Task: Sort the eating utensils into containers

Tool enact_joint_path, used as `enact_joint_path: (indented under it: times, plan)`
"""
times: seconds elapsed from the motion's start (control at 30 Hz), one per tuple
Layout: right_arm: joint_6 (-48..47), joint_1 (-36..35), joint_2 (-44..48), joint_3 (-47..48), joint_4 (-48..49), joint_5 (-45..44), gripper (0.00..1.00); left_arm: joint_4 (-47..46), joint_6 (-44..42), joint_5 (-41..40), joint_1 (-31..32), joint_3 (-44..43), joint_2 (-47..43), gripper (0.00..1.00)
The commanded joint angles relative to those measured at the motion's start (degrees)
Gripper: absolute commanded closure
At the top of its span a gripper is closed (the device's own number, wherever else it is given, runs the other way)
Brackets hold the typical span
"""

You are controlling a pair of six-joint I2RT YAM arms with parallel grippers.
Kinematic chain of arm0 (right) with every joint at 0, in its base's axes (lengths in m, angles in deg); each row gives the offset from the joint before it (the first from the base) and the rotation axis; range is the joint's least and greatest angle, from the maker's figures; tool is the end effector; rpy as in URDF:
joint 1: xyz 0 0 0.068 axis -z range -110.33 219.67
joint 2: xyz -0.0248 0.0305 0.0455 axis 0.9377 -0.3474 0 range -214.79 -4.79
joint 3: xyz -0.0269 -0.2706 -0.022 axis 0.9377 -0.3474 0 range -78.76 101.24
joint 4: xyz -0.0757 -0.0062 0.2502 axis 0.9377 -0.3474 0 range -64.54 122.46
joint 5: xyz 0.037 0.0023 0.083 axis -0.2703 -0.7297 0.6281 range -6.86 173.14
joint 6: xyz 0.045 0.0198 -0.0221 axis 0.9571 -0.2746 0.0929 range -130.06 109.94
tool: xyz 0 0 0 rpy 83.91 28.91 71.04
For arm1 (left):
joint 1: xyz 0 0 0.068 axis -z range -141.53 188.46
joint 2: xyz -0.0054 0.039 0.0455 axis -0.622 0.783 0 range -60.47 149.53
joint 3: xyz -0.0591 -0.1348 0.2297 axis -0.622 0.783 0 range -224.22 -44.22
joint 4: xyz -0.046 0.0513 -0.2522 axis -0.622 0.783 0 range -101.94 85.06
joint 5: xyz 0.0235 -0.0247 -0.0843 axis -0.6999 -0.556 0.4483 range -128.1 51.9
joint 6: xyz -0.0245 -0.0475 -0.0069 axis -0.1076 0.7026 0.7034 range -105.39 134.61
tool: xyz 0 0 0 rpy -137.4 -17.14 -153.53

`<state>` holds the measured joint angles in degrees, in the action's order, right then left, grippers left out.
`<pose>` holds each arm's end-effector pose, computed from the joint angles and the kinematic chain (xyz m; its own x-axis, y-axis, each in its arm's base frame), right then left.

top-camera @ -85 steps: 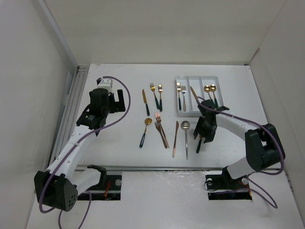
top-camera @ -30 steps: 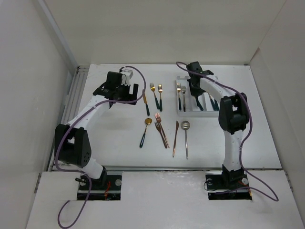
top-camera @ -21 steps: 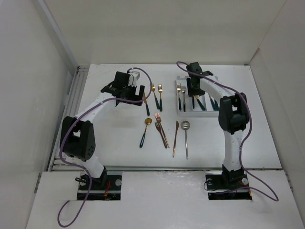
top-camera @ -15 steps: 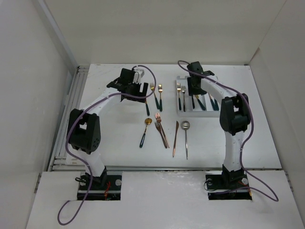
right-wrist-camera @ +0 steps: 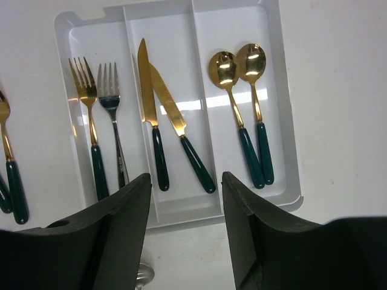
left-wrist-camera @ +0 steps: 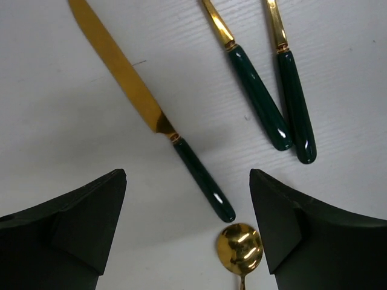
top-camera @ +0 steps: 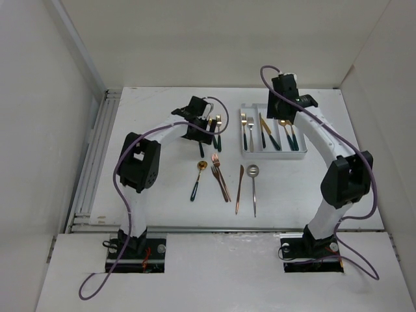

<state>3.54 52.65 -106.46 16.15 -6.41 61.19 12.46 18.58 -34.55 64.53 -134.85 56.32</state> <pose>0.3850 0.1040 0.3263 -0.6694 0.0232 -0.7425 0.1399 0.9856 -0.0952 0.4077 -0.2020 0.2104 -0.7250 0.2778 -0.6303 0.4248 0.9006 -0.0917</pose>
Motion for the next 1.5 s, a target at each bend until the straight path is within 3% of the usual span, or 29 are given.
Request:
enact_joint_path:
  times: [0.0, 0.23, 0.47, 0.57, 0.6, 0.63, 0.67, 0.87, 0.93, 1.2, 1.27, 1.43, 1.47]
  plan:
    - [1.51, -0.39, 1.82, -2.71, 1.87, 1.64, 0.44, 2.40, -0.09, -4.95, 1.97, -4.20, 2.64, 0.19]
    - [2.04, -0.39, 8.15, -7.37, 1.87, 3.06, 0.44, 2.93, 0.43, -14.44, 2.68, -1.05, 3.97, 0.19]
    - [2.04, -0.39, 10.17, -7.90, 1.87, 2.01, 0.44, 5.57, -0.19, -7.70, 2.68, 0.28, 5.89, 0.32]
    - [2.04, -0.39, 10.79, -7.90, 1.26, 1.30, 0.44, 6.36, -0.80, -3.57, 2.68, -0.25, 6.95, 0.47]
    - [2.04, -0.39, 11.31, -7.90, 0.65, 0.69, 0.44, 6.88, -0.80, -3.03, 2.68, -0.25, 6.96, 0.57]
    - [2.04, -0.39, 11.32, -7.90, 0.64, 0.69, 0.44, 6.89, -0.80, -2.42, 2.68, -0.25, 6.96, 0.57]
    - [2.04, -0.39, 12.01, -7.90, 0.64, 0.16, 0.44, 6.89, -0.80, -1.10, 1.98, 0.27, 6.96, 0.66]
    - [2.04, -0.39, 13.68, -8.43, -0.41, -1.69, 0.44, 6.89, -0.28, -1.09, -0.40, 0.99, 8.01, 0.87]
    - [2.56, -0.39, 14.21, -8.43, -0.94, -2.30, 0.44, 6.89, 0.25, -1.09, -0.93, 0.98, 8.01, 1.00]
    - [1.69, -6.26, 14.22, -7.21, -2.70, 0.50, 0.44, 6.89, 2.27, -1.10, -4.96, 0.98, 5.30, 1.00]
    - [0.02, -10.12, 12.99, -6.59, -2.70, 3.74, 0.37, 6.89, 2.88, 0.66, -7.07, 0.11, 1.79, 1.00]
    - [-1.04, -17.95, 12.37, -6.06, 7.64, 17.26, 0.27, 4.96, 2.36, 6.02, -9.89, -1.74, -7.70, 1.00]
    - [0.18, -19.01, 12.37, -7.01, 13.94, 20.86, 0.25, 4.26, 1.66, 6.72, -9.89, -2.27, -11.29, 1.00]
